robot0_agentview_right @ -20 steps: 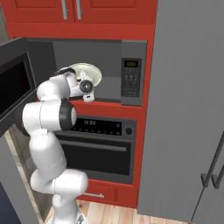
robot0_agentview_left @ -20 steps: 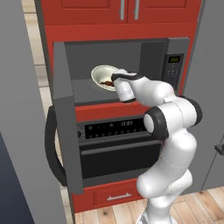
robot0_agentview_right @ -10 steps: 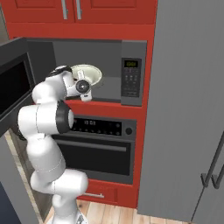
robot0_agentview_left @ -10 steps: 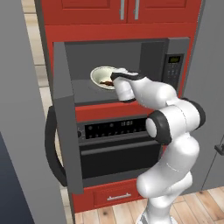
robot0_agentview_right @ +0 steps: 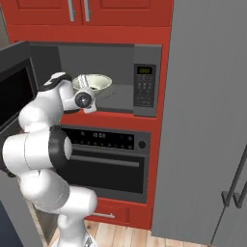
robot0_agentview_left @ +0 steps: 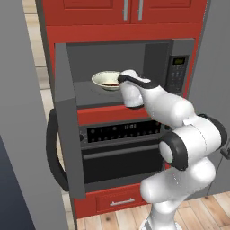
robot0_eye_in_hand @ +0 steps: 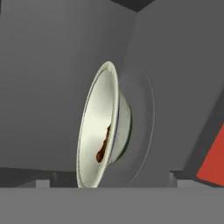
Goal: Remove the kiwi from the bowl and place it on the small plate. Then place the bowl with only the chicken drumstick in the microwave, close the door, and press the start button to microwave the chicken drumstick.
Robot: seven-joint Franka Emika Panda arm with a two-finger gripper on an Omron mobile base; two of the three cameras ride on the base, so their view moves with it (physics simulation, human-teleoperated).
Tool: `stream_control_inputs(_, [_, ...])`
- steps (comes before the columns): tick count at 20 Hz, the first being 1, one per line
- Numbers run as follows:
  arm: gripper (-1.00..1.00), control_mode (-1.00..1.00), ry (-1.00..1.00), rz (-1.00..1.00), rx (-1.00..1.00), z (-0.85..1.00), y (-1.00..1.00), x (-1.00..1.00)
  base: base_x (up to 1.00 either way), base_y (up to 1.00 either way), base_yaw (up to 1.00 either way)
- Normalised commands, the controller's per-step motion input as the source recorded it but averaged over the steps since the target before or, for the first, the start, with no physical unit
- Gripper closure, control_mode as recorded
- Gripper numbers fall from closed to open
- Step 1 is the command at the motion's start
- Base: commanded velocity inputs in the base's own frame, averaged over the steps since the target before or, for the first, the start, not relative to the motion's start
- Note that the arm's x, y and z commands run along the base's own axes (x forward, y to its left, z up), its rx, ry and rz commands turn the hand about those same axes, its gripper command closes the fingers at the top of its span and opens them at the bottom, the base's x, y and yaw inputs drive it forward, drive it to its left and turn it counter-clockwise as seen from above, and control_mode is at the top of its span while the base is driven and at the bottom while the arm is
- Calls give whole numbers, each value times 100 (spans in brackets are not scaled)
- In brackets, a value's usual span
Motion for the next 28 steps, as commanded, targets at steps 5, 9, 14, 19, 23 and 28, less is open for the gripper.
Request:
stream_control_inputs(5, [-100,-100,1,-2,0,30,0,-100,0,0,0])
stream_control_inputs(9, [-100,-100,6,0,0,24,0,-100,0,0,0])
stream_control_inputs(14, [-100,-100,6,0,-4,40,-12,-100,0,0,0])
stream_control_inputs(19, [-100,-100,9,0,-12,58,-25,-100,0,0,0])
stream_control_inputs(23, [-100,-100,13,0,-14,62,-28,-100,0,0,0])
stream_control_inputs(28, [-100,-100,26,0,-14,51,-26,-100,0,0,0])
